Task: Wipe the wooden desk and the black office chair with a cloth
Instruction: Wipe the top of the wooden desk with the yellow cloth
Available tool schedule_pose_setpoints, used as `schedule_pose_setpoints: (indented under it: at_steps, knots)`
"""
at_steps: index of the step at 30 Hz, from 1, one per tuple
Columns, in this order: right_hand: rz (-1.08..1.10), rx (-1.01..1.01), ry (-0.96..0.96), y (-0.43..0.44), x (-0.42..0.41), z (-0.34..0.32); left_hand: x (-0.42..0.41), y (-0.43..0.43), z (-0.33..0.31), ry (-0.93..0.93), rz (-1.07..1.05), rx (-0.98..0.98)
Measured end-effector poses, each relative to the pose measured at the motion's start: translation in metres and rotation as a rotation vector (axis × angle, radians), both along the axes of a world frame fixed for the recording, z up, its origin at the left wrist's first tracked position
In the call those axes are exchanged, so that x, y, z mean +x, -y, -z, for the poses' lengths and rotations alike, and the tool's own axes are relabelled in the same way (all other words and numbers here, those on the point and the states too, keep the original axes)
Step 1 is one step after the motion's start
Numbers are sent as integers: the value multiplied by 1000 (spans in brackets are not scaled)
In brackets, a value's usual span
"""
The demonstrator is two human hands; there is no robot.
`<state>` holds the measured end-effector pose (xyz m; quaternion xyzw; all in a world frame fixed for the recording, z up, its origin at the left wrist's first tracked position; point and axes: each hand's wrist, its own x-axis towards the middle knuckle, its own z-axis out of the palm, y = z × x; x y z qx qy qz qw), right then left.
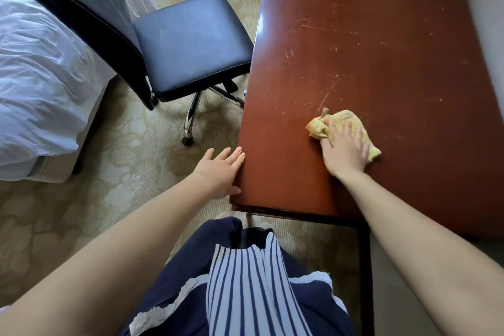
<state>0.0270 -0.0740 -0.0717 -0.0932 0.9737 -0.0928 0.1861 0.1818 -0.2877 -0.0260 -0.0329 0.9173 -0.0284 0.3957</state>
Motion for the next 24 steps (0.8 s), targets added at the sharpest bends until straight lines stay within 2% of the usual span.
schedule_pose_setpoints:
  at_steps: [5, 11, 14, 18, 21, 24]
  knots:
    - [-249, -42, -21, 23, 39, 5, -3, -16, -2, 14, -25, -67]
    - [-516, -64, -90, -1, 96, 10, -25, -25, -16, 165, 18, -165]
    - [-612, -70, -88, -34, 108, 9, -44, -30, -24, 7, 18, -139]
    - [-548, -65, -75, -82, 115, 5, -64, -40, -17, -268, 11, -105]
    - [-435, 8, -46, -117, 109, 3, -74, -44, 0, -306, 102, -46]
    - [-251, 63, -23, -146, 93, -3, -86, -46, 10, -249, 243, 9]
